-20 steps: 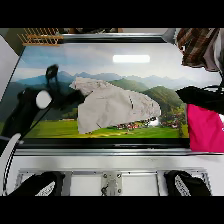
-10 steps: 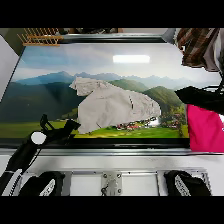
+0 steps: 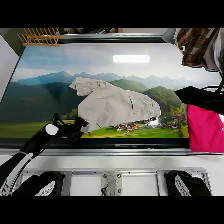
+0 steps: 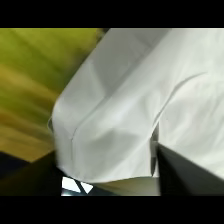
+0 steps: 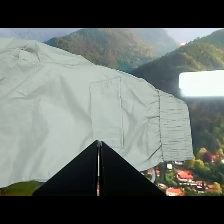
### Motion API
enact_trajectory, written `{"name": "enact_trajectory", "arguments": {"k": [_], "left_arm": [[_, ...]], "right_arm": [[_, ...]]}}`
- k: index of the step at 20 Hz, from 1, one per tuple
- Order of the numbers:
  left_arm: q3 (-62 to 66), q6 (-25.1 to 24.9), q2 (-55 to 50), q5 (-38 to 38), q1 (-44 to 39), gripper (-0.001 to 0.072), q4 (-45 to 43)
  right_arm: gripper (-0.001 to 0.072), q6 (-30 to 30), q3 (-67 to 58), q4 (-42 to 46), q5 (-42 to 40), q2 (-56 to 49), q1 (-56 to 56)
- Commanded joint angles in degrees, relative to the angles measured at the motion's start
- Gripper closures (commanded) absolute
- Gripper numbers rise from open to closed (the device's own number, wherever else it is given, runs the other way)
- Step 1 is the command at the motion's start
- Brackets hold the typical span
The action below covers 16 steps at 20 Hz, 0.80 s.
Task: Fold the clothes and pants, and hang the long-sleeved shirts on hangers.
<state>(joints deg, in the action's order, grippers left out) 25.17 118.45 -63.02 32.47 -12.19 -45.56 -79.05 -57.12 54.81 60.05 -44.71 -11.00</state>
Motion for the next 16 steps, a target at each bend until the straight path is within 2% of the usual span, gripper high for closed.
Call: {"name": "enact_trajectory", "arguments": {"k": [1,2,3,6,7,8,9,10,13,16], "left_arm": [[3.5,-0.3,-5.3,-1.2,-0.7,0.0526,0.0],[4.6,-1.3,-5.9,-1.2,-0.7,0.0705,0.1],[6.1,-4.2,-6.1,-1.1,-0.7,0.0701,0.1],[10.5,-11.7,-5.2,1.4,-0.7,0.0701,0.0],[11.6,-13.7,-4.7,2.1,-0.7,0.0701,0.0],[12.3,-15.4,-4.1,2.5,-0.7,0.0701,0.0],[12.8,-17.1,-3.4,2.8,-0.7,0.0701,0.0],[12.9,-18.4,-2.6,2.8,-0.7,0.0701,0.0],[12.9,-18.8,-0.9,3.3,-0.7,0.0701,-4.3],[12.9,-18.8,-0.5,4.0,-0.5,0.0701,-5.9]], "right_arm": [[0.0695,0.0,0.0,0.0,0.0,0.0,0.0],[0.0696,0.0,0.0,0.3,0.2,0.0,0.0],[0.0696,-0.5,0.0,1.9,0.4,0.0,-0.2],[0.0687,-14.0,3.3,16.8,4.6,-1.7,-3.0],[0.0638,-15.8,6.2,19.3,5.3,-2.9,-4.7],[0.0366,-15.7,9.4,18.4,4.8,-4.4,-6.3],[0.0037,-15.7,12.7,16.3,3.8,-6.6,-7.5],[0.0009,-15.7,15.4,14.2,1.7,-9.3,-8.0],[0.0009,-15.6,20.1,5.2,-9.4,-17.6,-7.4],[0.0012,-9.1,20.3,-7.6,-17.9,-25.3,-4.8]]}}
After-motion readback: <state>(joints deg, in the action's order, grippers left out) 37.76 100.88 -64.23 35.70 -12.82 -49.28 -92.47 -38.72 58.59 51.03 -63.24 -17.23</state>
